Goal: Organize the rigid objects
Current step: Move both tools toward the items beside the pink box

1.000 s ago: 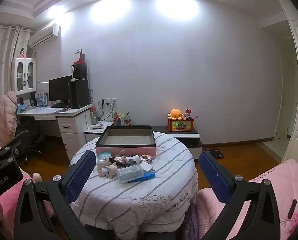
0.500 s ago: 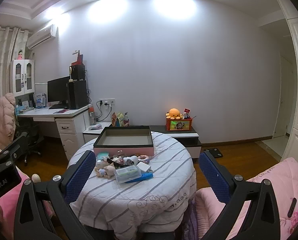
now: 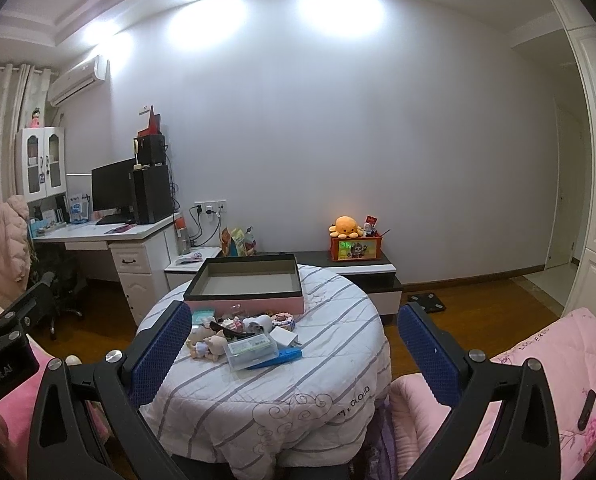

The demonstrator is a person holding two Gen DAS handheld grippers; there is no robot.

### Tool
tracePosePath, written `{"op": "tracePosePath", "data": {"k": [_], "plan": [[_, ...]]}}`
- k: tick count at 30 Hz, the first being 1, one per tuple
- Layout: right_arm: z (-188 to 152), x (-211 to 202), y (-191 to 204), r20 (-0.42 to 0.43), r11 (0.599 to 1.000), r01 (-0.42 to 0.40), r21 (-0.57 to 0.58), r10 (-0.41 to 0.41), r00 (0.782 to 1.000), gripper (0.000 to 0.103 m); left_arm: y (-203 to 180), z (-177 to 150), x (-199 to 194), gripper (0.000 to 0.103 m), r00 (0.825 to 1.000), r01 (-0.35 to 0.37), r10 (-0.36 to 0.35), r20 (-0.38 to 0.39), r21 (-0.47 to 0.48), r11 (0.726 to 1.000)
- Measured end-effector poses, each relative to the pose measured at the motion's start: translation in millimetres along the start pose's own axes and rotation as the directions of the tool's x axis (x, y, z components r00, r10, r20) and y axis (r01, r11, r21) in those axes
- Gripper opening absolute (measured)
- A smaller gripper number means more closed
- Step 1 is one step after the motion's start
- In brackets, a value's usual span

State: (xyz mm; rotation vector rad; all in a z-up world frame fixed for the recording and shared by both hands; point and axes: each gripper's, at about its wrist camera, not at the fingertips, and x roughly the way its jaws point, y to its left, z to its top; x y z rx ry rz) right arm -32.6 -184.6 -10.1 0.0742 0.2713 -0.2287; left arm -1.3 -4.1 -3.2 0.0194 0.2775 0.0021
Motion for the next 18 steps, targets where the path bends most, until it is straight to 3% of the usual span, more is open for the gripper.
{"op": "tracePosePath", "data": {"k": [18], "plan": [[-1.9,5.7,-4.2,-0.003,1.0,-0.005,0.007,0.005,1.0,0.103,2.6,-2.4,-6.2,0.103,1.0,0.002,-0.002,-0.001,0.008,1.0]]}}
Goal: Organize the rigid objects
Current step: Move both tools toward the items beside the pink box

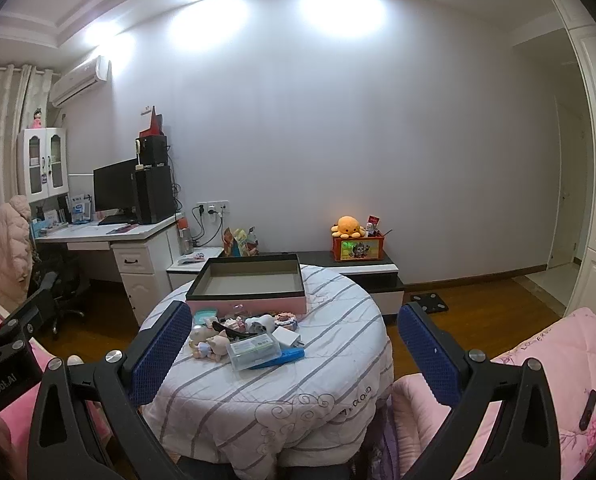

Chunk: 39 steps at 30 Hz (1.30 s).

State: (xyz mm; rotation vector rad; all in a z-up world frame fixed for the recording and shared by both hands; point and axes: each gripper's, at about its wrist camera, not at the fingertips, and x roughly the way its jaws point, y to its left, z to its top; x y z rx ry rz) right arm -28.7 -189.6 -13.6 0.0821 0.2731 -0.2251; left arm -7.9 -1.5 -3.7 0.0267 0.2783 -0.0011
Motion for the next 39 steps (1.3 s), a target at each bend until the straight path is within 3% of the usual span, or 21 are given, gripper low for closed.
{"op": "tracePosePath", "data": {"k": [8,21,39], "plan": [[-2,13,1,-0.027,1.0,-0.004,0.008,0.004,1.0,0.103,-3,1,13,0.103,1.0,0.002,-0.002,-0.02,0.0,1.0],[9,56,9,-0.068,0.999,0.027,-0.028,-0.029,0.997,0.103,-11,10,70,0.103,0.997,0.019,-0.018,-0.074,0.002,1.0],[-7,200,29,-0.276,0.997,-0.009,-0.077,-0.013,0.961,0.103,-28,-9,214,0.103,0.963,0.039,-0.034,-0.267,0.016,0.999]]}}
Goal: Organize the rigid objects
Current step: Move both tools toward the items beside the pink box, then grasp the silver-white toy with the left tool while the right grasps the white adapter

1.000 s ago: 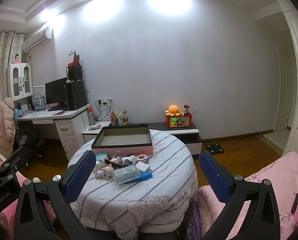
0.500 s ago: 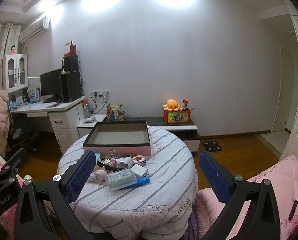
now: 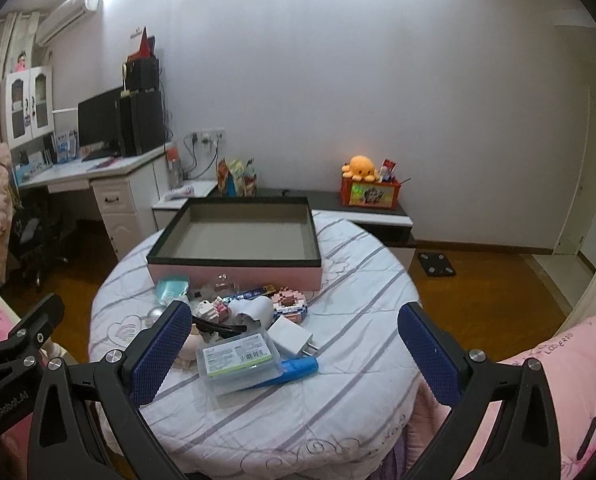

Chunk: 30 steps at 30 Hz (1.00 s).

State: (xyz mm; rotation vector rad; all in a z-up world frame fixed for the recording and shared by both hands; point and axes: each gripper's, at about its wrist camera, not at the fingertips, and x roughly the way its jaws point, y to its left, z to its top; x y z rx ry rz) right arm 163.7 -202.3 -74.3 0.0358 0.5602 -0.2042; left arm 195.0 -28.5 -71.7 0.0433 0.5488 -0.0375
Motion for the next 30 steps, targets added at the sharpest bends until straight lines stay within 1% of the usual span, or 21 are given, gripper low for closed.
{"op": "tracePosePath", "data": {"k": [3,7,10,14,20,27,30], "plan": [[-1,18,-1,-0.027,1.0,0.001,-0.002,-0.001,1.0,0.103,-2,-1,22,0.103,1.0,0.009,-0.009,-0.025,0.003,1.0],[-6,50,-4,-0.09,1.0,-0.001,-0.001,0.001,0.996,0.103,-6,-6,52,0.103,0.997,0.03,-0.03,-0.075,0.006,1.0],[-12,69,-8,-0.135,1.0,-0.017,0.003,0.017,0.991,0.103,-9,-12,72,0.103,0.992,0.048,-0.047,-0.121,0.004,0.999],[-18,90,-9,-0.172,0.999,-0.033,0.0,0.033,0.985,0.103,-12,-20,94,0.103,0.983,0.072,-0.072,-0.168,-0.008,0.997],[-18,115,-7,-0.203,0.999,-0.041,-0.01,0.038,0.978,0.103,-16,-21,121,0.103,0.974,0.088,-0.09,-0.207,-0.017,0.996],[-13,149,5,-0.252,0.995,-0.079,-0.055,0.063,0.966,0.103,-17,-22,157,0.103,0.961,0.092,-0.099,-0.258,-0.039,0.995],[-11,162,6,-0.274,0.994,-0.093,-0.058,0.074,0.959,0.103,-13,-19,166,0.103,0.958,0.115,-0.13,-0.256,-0.072,0.991]]}}
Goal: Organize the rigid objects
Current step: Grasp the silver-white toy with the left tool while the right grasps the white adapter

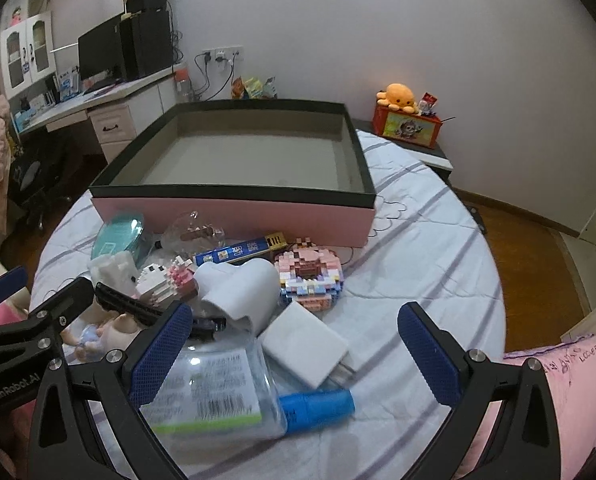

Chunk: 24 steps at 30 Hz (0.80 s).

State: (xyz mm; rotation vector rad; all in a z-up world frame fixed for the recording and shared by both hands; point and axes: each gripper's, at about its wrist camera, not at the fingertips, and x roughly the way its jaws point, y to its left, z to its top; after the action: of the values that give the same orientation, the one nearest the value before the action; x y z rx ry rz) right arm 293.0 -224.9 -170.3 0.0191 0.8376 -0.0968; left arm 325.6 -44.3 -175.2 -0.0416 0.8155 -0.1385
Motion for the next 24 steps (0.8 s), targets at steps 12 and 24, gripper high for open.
{"op": "tracePosePath", "data": {"k": [12,24], "plan": [[8,38,7,-0.103,0.993,-0.071,-0.095,0.061,0.993,0.093,6,0,36,0.103,0.994,0.067,-0.071,-0.087,-0.054,0.996],[11,47,24,-0.102,0.972,-0.146,-0.186,0.129,0.986,0.067,15,-8,47,0.102,0.987,0.126,-0.137,-0.079,-0.127,0.984]]}}
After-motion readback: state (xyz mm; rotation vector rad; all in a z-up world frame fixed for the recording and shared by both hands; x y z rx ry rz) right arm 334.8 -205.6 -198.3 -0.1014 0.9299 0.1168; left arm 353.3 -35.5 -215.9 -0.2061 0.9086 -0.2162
